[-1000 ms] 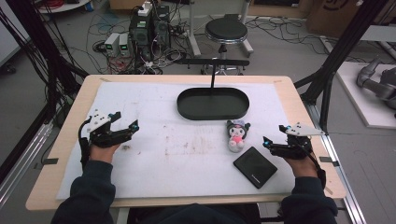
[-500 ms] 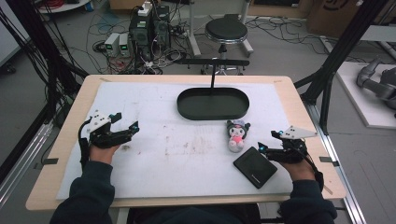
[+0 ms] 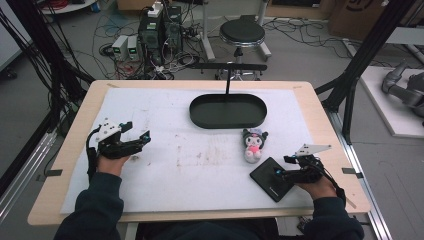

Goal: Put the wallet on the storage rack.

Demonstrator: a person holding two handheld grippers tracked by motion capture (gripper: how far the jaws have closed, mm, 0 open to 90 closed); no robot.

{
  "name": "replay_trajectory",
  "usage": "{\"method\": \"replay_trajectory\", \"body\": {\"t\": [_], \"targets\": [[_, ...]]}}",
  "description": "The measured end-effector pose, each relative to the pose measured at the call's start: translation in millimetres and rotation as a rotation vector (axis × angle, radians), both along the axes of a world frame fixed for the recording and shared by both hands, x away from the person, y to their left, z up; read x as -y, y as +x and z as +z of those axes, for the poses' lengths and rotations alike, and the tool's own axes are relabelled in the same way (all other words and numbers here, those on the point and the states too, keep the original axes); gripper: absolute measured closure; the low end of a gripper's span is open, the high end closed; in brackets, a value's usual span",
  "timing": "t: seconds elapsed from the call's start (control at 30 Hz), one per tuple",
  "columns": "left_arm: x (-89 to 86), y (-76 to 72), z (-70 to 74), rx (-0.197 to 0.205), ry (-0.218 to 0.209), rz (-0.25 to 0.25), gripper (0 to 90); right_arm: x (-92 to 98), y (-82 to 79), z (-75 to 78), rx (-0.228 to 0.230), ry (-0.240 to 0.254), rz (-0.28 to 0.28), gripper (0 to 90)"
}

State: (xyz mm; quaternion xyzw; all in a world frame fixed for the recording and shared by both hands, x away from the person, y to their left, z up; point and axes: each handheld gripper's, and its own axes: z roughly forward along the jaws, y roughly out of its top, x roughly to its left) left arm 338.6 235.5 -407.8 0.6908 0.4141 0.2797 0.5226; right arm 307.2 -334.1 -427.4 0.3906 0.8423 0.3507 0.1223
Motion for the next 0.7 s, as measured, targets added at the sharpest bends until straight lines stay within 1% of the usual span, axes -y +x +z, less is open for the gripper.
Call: {"method": "replay_trajectory", "body": {"t": [0.03, 0.07, 0.1, 0.13, 0.17, 0.27, 0.3, 0.33, 0.37, 0.4, 0.43, 0.47, 0.5, 0.53, 0.57, 0.7], "targets": [[-0.1, -0.1, -0.1, -0.002, 0.0, 0.002, 23.0, -4.5, 3.5, -7.5, -0.039, -0.031, 0.024, 36.2], [-0.2, 0.0, -0.3, -0.004, -0.003, 0.004, 22.9, -4.1, 4.9, -8.0, -0.043, -0.015, 0.029, 37.0], [-0.7, 0.1, -0.6, -0.007, -0.005, 0.008, 22.9, -3.1, 6.1, -8.2, -0.05, -0.01, 0.04, 39.7], [-0.7, 0.1, -0.6, -0.007, -0.005, 0.008, 22.9, -3.1, 6.1, -8.2, -0.05, -0.01, 0.04, 39.7], [-1.2, 0.1, -0.6, -0.011, -0.003, 0.007, 23.0, -1.6, 6.3, -8.7, -0.064, 0.019, 0.074, 49.3], [-1.2, 0.2, -0.8, -0.015, -0.002, 0.007, 22.9, -2.4, 5.6, -8.2, -0.062, 0.017, 0.068, 51.1], [-1.0, 0.5, -0.9, -0.015, 0.0, 0.006, 22.9, -2.4, 5.6, -7.3, -0.064, 0.011, 0.064, 53.8], [-0.6, 0.5, -1.1, -0.016, 0.0, 0.006, 23.0, -1.3, 5.1, -4.9, -0.045, -0.001, 0.051, 66.0], [-0.3, 0.4, -1.2, -0.018, 0.001, 0.004, 23.1, -0.4, 4.7, -3.5, -0.034, -0.006, 0.046, 72.2], [0.0, 0.4, -1.2, -0.019, 0.004, 0.004, 23.1, -0.4, 4.7, -3.5, -0.034, -0.006, 0.046, 72.2], [-0.1, 0.8, -1.3, -0.018, 0.006, 0.002, 23.1, 0.9, 4.4, -2.6, -0.023, -0.015, 0.044, 75.1], [0.1, 0.8, -1.5, -0.019, 0.004, 0.004, 23.2, 1.6, 4.3, -2.4, -0.021, -0.011, 0.043, 79.1], [0.2, 0.9, -1.5, -0.021, 0.006, 0.005, 23.2, 2.9, 4.5, -1.7, -0.03, 0.001, 0.03, 83.9], [0.1, 0.9, -1.6, -0.02, 0.008, 0.006, 23.2, 2.9, 4.5, -1.7, -0.03, 0.001, 0.03, 83.9], [-0.1, 0.9, -1.5, -0.022, 0.009, 0.005, 23.2, 3.6, 4.9, -0.5, -0.035, 0.012, 0.025, 85.5], [-1.0, 0.8, -1.5, -0.024, 0.006, 0.007, 23.2, 5.4, 4.1, 4.5, -0.035, 0.021, 0.019, 86.8]]}}
